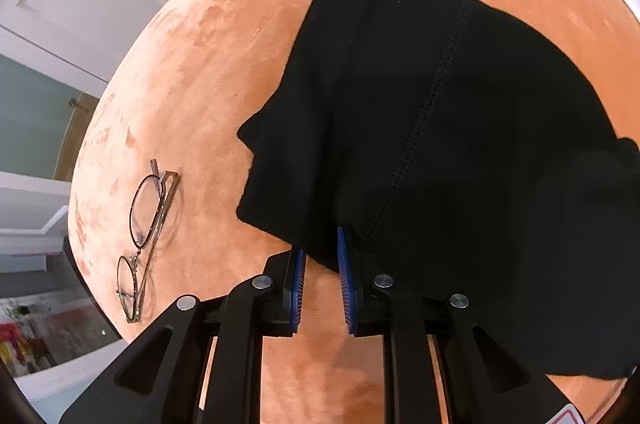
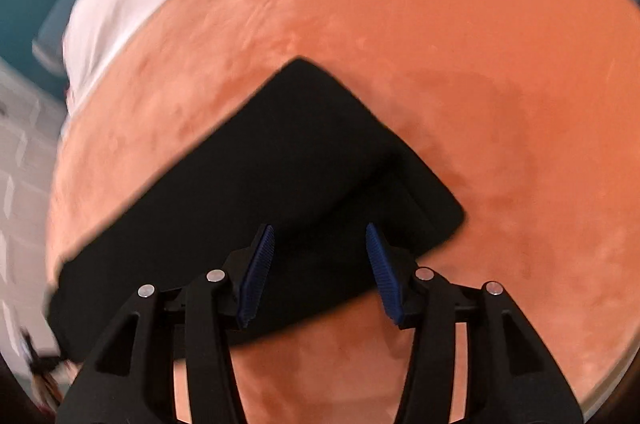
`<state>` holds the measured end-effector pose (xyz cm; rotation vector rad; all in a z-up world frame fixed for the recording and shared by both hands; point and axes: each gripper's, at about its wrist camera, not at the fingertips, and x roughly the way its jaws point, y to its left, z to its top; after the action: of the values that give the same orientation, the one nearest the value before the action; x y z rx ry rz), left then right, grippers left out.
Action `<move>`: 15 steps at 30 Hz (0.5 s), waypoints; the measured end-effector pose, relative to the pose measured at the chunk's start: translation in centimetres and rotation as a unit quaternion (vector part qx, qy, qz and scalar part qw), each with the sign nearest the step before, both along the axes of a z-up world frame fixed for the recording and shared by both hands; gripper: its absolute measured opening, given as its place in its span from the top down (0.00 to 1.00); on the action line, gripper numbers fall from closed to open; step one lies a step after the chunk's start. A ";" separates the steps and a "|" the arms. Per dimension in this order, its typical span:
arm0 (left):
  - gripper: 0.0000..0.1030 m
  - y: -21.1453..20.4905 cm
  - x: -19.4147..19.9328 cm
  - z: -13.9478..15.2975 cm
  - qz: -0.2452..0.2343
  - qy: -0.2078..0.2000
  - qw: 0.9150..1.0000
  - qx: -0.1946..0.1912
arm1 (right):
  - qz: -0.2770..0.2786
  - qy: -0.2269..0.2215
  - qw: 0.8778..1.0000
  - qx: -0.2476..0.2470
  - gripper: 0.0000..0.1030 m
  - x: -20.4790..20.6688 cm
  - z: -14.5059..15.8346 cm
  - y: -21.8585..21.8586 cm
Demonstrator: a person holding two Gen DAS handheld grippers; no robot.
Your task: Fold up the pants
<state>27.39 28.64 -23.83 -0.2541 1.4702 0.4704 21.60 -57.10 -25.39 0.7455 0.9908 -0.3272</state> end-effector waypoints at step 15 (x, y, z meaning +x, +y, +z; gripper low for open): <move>0.84 3.0 1.3 5.2 -0.044 -0.083 0.995 -0.031 | -0.035 -0.048 0.997 -0.045 0.97 -3.7 5.8 1.2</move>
<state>28.71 31.65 -18.64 -0.2698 1.3283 0.3247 17.88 -55.88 -19.58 0.7085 0.8547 -0.3908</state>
